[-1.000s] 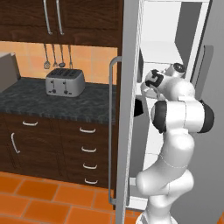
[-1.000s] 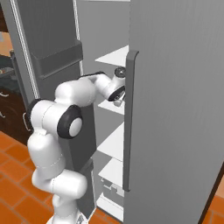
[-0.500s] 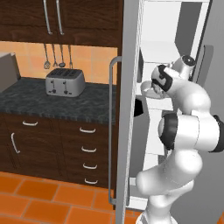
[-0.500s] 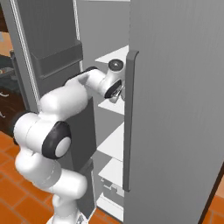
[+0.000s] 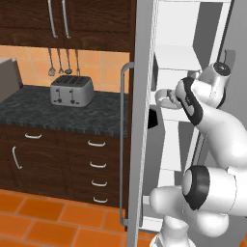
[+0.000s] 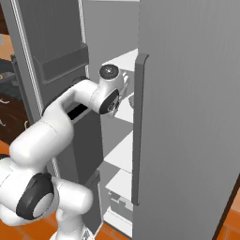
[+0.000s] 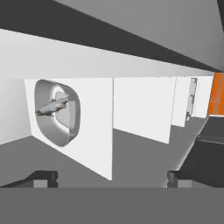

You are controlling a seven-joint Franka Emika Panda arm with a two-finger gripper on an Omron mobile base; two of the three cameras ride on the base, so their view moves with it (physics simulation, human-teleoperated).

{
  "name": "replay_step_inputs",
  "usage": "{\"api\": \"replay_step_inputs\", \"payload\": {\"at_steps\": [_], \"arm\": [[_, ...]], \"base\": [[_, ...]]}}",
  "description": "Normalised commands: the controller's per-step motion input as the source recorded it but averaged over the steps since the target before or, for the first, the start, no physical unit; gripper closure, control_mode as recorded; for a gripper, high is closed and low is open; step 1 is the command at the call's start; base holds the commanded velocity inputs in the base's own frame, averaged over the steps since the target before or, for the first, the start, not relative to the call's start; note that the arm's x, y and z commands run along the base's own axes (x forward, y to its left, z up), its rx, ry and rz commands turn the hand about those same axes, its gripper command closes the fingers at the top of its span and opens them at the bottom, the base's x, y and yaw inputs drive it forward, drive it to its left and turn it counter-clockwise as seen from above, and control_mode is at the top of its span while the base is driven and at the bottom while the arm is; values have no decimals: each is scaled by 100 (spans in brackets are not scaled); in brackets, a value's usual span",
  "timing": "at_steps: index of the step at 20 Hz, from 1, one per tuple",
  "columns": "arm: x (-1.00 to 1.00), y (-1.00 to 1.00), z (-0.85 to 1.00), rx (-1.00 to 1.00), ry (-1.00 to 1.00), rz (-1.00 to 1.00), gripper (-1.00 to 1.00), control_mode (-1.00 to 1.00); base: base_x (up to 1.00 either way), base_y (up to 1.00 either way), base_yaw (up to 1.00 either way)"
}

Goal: Take the meat container that has the fish and place it on the second highest rack of the freezer. Then take the vegetable container that has the carrot and mushroom and place it on the highest rack of the freezer.

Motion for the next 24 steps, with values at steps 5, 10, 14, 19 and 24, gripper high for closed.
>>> {"api": "replay_step_inputs", "payload": {"at_steps": [5, 10, 14, 19, 24], "arm": [[-100, 11, 12, -2, 0, 0, -100, -100], [-100, 20, 20, -4, 1, 0, -100, -100], [-79, 21, 21, -7, 9, 0, -100, -100], [-81, 6, 2, -3, 4, 0, -100, -100], [-63, 16, 3, 0, 1, 0, -100, -100]], "base": [[0, 0, 0], [0, 0, 0], [0, 0, 0], [0, 0, 0], [0, 0, 0]]}}
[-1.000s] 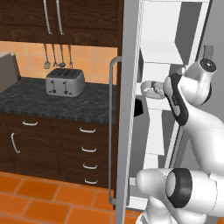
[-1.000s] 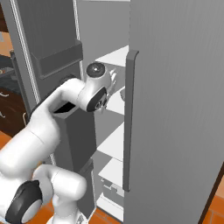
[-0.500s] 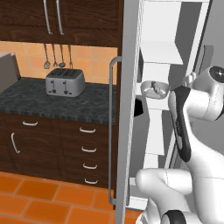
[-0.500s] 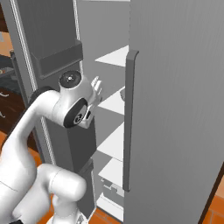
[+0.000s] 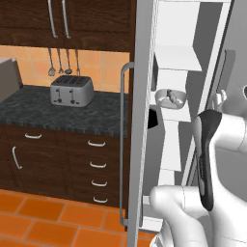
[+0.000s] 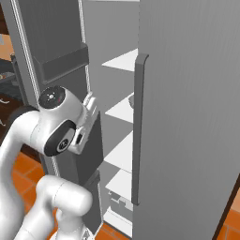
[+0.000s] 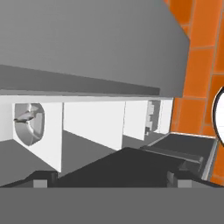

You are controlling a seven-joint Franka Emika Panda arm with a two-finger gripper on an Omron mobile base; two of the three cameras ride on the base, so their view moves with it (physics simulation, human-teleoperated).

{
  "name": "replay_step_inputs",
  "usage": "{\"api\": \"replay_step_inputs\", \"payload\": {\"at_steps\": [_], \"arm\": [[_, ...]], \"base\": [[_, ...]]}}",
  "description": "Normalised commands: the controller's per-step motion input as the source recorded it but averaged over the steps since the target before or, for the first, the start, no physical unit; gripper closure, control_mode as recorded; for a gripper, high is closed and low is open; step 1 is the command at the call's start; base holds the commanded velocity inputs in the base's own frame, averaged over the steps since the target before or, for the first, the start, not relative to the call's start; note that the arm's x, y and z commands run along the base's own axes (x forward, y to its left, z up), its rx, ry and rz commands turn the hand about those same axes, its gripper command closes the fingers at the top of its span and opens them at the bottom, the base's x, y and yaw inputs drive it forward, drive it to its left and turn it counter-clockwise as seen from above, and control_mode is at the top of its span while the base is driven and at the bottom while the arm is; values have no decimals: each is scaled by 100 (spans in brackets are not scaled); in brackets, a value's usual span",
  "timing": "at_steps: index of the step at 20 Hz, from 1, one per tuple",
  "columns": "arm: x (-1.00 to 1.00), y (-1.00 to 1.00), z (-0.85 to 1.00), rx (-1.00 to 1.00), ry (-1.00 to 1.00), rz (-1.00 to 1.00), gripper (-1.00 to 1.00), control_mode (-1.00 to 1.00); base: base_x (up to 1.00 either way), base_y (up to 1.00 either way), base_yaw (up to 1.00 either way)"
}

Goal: Take the meat container that has the fish and place it on the second highest rack of the freezer. Then take the vegetable container that has the carrot and mushroom and place it on the highest rack of the freezer.

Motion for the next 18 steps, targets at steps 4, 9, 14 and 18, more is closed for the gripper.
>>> {"api": "replay_step_inputs", "payload": {"at_steps": [4, 9, 14, 18], "arm": [[-42, 19, 8, -3, 1, 0, -100, -100], [-22, 9, 3, -2, 0, 0, -100, -100], [-36, 0, 0, 0, 0, 0, -100, -100], [-9, 0, 4, 0, 0, 0, -100, -100]], "base": [[0, 0, 0], [0, 0, 0], [0, 0, 0], [0, 0, 0]]}}
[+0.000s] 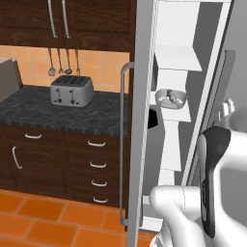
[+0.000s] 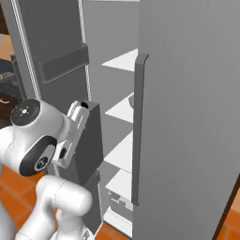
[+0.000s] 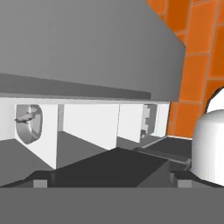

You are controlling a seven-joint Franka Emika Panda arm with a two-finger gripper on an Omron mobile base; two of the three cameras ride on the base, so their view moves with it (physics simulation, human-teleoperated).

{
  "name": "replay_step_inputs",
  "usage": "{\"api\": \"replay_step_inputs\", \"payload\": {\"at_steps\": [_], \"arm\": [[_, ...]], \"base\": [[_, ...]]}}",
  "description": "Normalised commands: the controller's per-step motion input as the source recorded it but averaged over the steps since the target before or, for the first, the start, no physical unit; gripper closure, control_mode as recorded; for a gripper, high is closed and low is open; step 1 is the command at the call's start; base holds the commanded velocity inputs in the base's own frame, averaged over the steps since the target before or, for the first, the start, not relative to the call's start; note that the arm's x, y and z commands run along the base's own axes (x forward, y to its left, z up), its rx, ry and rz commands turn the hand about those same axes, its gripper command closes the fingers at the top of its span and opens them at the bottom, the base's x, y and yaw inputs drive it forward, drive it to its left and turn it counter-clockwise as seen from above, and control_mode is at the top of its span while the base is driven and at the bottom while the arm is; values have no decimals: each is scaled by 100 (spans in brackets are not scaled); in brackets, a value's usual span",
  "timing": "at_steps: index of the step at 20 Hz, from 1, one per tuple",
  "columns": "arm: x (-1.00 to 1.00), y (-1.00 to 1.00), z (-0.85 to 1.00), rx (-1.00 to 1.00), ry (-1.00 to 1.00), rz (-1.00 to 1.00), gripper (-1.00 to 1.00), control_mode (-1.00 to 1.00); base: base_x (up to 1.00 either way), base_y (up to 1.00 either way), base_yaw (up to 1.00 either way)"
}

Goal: Take the meat container that has the fish and place it on the second highest rack of the freezer. Then take the vegetable container that has the carrot and mushroom and place it on the highest rack of the freezer.

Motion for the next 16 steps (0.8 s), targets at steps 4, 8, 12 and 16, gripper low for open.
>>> {"api": "replay_step_inputs", "payload": {"at_steps": [4, 8, 12, 16], "arm": [[0, 0, 0, 0, 0, 0, -100, 100], [0, 0, 0, 0, 0, 0, -100, 100], [0, 0, 0, 0, 0, 0, -100, 100], [0, 0, 0, 0, 0, 0, -100, 100]], "base": [[-9, 0, 1], [-89, -15, 34], [-67, 0, 71], [-22, 2, 98]]}}
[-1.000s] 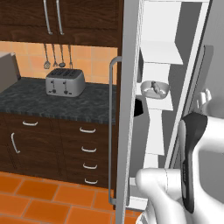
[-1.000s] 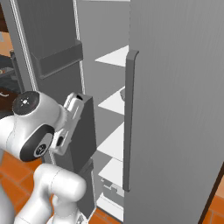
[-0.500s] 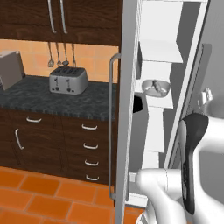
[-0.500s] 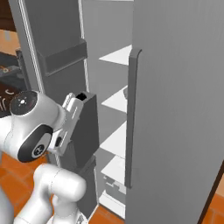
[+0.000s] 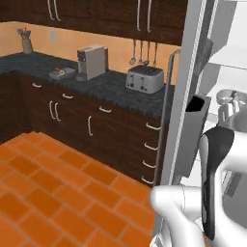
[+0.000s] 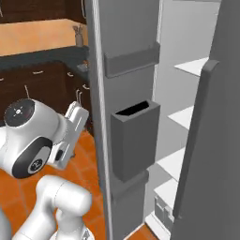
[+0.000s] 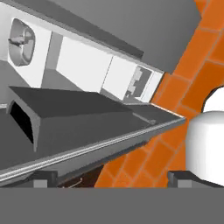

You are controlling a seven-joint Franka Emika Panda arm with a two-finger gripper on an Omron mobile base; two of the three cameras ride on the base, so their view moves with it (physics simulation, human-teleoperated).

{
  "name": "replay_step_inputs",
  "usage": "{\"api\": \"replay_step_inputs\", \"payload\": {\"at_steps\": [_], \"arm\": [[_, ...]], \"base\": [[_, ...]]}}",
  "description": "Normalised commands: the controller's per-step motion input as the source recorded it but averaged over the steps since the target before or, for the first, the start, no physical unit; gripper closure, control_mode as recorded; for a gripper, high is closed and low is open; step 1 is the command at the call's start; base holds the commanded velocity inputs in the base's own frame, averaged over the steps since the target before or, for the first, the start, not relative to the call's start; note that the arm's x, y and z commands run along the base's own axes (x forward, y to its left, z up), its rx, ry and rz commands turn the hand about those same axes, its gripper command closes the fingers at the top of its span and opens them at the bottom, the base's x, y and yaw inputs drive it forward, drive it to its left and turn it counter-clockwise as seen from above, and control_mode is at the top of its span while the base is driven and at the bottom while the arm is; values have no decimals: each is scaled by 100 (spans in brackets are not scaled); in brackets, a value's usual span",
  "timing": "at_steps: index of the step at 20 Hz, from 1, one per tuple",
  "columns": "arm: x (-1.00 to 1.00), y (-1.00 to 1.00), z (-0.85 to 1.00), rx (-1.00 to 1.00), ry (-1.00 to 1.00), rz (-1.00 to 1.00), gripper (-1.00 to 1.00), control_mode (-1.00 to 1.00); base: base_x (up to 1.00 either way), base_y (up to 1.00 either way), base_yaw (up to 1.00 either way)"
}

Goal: Take the meat container that has the fish and place it on the second highest rack of the freezer. Then take the vegetable container that has the carrot and mushroom and place it on the highest rack of the freezer.

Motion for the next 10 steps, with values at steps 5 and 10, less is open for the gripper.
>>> {"api": "replay_step_inputs", "payload": {"at_steps": [5, 10], "arm": [[0, 0, 0, 0, 0, 0, -100, 100], [0, 0, 0, 0, 0, 0, -100, 100]], "base": [[-12, 5, 100], [-6, 13, 97]]}}
